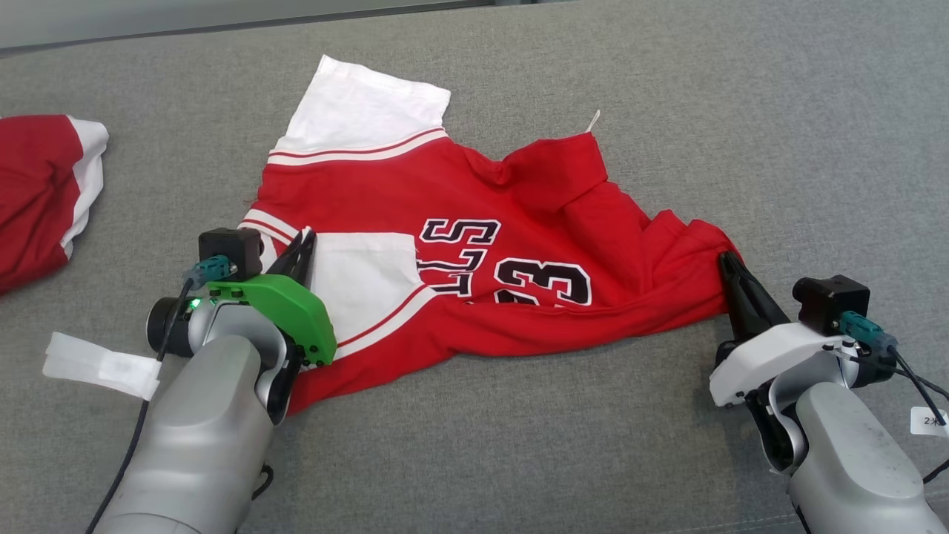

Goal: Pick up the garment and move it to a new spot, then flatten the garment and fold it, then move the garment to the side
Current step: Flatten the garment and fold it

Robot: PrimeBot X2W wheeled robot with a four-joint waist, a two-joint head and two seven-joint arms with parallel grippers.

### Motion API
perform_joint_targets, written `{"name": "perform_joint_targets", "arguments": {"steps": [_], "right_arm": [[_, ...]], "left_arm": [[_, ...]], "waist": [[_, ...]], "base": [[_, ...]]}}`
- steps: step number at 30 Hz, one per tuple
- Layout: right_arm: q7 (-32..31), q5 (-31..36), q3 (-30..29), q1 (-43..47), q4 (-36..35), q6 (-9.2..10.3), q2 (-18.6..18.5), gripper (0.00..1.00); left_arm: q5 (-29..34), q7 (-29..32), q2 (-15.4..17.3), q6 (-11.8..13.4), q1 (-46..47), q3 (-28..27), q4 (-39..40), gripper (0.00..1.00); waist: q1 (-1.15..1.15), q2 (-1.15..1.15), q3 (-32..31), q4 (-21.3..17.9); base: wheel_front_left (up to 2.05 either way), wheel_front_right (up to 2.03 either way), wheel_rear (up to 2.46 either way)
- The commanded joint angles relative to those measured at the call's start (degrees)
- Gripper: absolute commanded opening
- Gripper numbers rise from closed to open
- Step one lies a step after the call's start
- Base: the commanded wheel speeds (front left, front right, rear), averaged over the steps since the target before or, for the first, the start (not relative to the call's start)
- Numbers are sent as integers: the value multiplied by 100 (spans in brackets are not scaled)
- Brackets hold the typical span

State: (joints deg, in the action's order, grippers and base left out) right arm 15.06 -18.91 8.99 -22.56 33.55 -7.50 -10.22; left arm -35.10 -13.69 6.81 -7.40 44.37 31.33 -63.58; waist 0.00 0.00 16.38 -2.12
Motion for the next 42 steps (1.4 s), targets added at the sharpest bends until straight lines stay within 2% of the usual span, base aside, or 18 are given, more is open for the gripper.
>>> {"name": "perform_joint_targets", "arguments": {"steps": [1, 7, 11, 17, 23, 29, 35, 39, 42], "right_arm": [[18, 55, -31, 63, -26, 2, -12, 0], [18, 61, -185, 188, -279, 2, -35, 0], [18, 45, -288, 391, -580, 2, -120, 0], [18, -9, -396, 757, -1077, 2, -173, 0], [17, -15, -483, 1111, -1625, 3, -136, 0], [17, 39, -655, 1589, -2275, 3, -140, 0], [18, -166, -856, 2032, -3111, 6, -206, 0], [-92, -645, -739, 2226, -3874, 6, -416, 0], [-344, -1246, -892, 2301, -4769, 5, -552, 0]], "left_arm": [[-50, -59, 96, -16, 0, -17, 40, 0], [-283, -150, 257, -15, -63, -266, 742, 0], [-763, -152, 428, -5, -354, -633, 1691, 0], [-1387, 36, 909, 53, -1064, -1136, 3287, 0], [-1888, 367, 1241, 543, -2190, -1577, 5421, 0], [-2229, 394, 1472, 1055, -3445, -2035, 7555, 0], [-2344, 439, 1679, 1378, -3974, -2435, 9037, 0], [-2449, 538, 1779, 1532, -4017, -2673, 9796, 0], [-2440, 684, 1928, 1683, -3939, -2831, 10307, 0]], "waist": [[0, 0, -17, 11], [0, 0, -57, 92], [0, 0, -133, 199], [0, 0, -276, 201], [0, 0, -268, 47], [0, 0, -201, -61], [0, 0, -319, -38], [0, 0, -454, -63], [0, 0, -514, -119]], "base": [[0, 0, 0], [0, 0, 0], [0, 0, 0], [0, 0, 0], [0, 0, 0], [0, 0, 0], [0, 0, 0], [0, 0, 0], [0, 0, 0]]}}
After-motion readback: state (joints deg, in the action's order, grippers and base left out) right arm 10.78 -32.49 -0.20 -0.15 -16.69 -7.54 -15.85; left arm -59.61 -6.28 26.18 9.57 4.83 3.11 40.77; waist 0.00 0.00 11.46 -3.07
